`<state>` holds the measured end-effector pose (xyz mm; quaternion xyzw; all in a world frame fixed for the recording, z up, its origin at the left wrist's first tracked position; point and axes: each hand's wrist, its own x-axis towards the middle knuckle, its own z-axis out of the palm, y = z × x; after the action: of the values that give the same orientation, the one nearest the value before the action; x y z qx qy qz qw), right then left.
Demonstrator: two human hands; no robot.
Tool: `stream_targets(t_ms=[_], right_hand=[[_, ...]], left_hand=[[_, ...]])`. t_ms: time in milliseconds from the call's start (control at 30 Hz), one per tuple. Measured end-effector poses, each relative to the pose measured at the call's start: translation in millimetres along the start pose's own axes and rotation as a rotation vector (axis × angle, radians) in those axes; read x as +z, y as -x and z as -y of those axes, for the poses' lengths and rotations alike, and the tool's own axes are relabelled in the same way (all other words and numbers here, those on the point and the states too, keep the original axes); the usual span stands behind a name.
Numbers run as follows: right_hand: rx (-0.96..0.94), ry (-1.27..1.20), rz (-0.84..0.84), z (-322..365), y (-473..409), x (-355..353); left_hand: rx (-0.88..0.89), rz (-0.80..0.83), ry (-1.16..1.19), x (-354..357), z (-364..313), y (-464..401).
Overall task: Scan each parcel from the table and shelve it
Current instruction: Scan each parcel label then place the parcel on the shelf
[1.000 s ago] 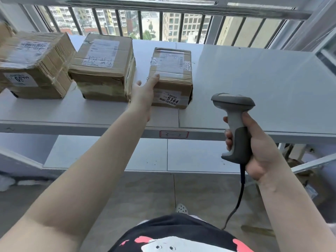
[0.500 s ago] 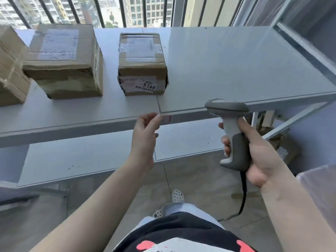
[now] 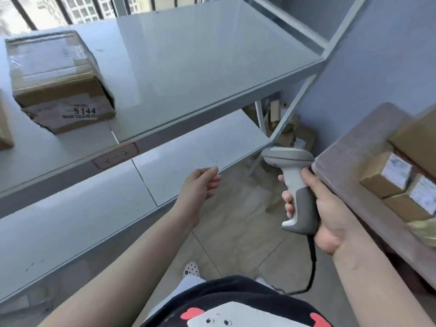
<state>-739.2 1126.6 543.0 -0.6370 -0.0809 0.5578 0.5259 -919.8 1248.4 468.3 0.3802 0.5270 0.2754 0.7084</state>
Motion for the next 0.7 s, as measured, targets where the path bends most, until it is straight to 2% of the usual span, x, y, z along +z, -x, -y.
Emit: stream_targets(t_ms=[267,700], right_hand=[[-0.018,-0.133,-0.127,-15.1,37.0,-110.4],[-0.056,-0.334,-0.359,-49.7,143.7,-338.8]], left_hand=[[-0.022,0.129,-0.113,95.4,35.4,9.8],[-0.128,0.352,-0.276,310.3,147.1,98.7]])
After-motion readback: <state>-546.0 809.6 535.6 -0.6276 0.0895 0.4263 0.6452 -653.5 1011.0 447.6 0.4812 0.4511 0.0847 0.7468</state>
